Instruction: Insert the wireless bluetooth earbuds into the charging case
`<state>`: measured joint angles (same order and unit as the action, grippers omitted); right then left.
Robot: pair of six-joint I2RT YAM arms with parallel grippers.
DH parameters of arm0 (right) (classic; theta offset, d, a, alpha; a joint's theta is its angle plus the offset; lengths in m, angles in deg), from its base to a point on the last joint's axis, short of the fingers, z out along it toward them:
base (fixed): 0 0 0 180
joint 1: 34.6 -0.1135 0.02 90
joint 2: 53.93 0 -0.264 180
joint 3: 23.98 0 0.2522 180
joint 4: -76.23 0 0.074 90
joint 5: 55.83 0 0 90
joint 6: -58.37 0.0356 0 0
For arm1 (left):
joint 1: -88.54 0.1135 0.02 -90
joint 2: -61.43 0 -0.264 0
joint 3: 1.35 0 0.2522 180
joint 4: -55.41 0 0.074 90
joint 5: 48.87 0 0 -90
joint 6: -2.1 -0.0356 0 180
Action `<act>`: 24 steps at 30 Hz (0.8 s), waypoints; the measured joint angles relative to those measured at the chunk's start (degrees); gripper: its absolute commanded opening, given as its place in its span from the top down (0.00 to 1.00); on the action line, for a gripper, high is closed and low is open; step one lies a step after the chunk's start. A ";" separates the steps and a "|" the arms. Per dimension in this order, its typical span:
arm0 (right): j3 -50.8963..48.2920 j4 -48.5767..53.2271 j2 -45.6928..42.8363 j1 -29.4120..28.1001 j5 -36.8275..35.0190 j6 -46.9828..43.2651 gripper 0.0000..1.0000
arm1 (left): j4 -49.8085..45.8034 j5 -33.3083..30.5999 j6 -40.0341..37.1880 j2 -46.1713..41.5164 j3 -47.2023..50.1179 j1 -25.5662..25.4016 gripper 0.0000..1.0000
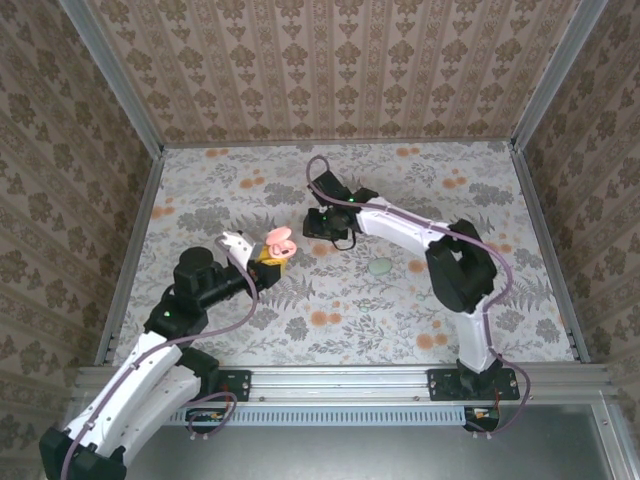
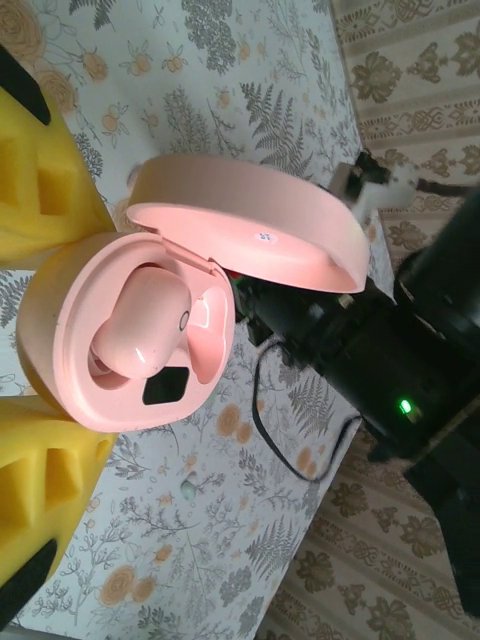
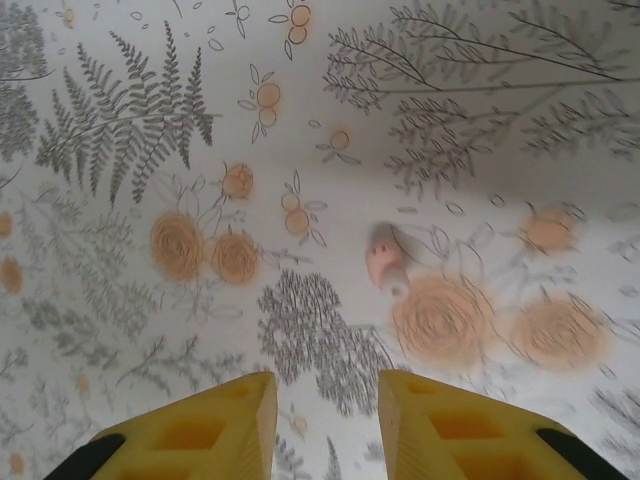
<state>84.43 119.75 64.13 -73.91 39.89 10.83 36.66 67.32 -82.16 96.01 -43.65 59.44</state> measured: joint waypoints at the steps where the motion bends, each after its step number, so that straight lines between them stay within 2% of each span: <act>1: 1.81 0.63 1.92 -0.22 -0.31 -0.09 0.67 | -0.33 -0.11 0.00 -0.28 0.00 0.00 1.00; 10: 12.04 4.22 12.79 -1.77 -2.32 -4.37 0.74 | -2.40 -0.35 0.00 -2.43 1.38 0.44 1.00; 15: 13.97 5.68 14.80 -1.86 -2.73 -6.49 0.78 | -2.75 -0.35 0.00 -2.75 2.12 0.90 1.00; 24: 13.97 6.67 14.91 -1.44 -3.96 -8.48 0.79 | -2.75 -0.31 0.00 -2.84 2.64 1.46 1.00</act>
<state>98.40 126.42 79.04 -75.35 35.93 2.35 33.90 67.02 -82.16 93.17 -41.00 60.90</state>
